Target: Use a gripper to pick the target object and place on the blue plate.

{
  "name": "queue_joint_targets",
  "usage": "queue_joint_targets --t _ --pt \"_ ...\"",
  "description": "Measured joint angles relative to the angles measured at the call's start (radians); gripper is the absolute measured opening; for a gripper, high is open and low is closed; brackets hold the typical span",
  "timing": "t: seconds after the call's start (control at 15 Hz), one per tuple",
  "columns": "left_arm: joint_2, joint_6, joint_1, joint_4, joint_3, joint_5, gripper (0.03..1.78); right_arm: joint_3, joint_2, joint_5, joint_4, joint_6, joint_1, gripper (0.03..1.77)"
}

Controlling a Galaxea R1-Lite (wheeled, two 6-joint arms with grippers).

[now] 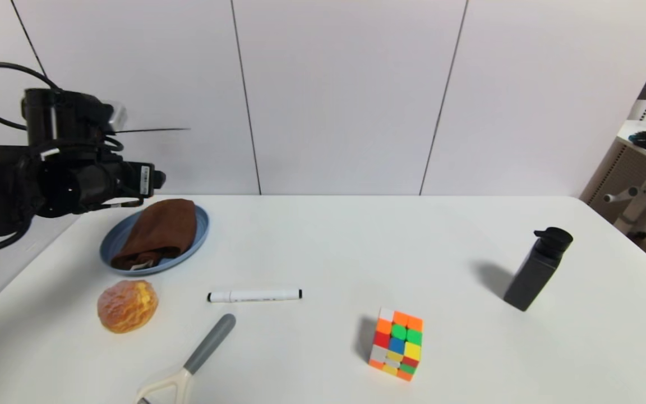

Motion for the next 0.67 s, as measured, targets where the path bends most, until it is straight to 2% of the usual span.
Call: queue_joint_targets --t 0.27,0.47,0.67 --pt "-0.253 0.095 0.000 0.016 0.041 -0.026 1.61 0.000 0.000 -0.001 0.000 0.000 0.000 1.70" --pt "-0.506 0.119 0.000 0.099 0.157 -0.135 1.64 0.000 0.000 0.000 0.000 0.000 0.000 1.70" --pt "-0.794 0.126 0.005 0.213 0.376 -0.243 1.66 0.000 0.000 0.000 0.000 0.000 0.000 1.70"
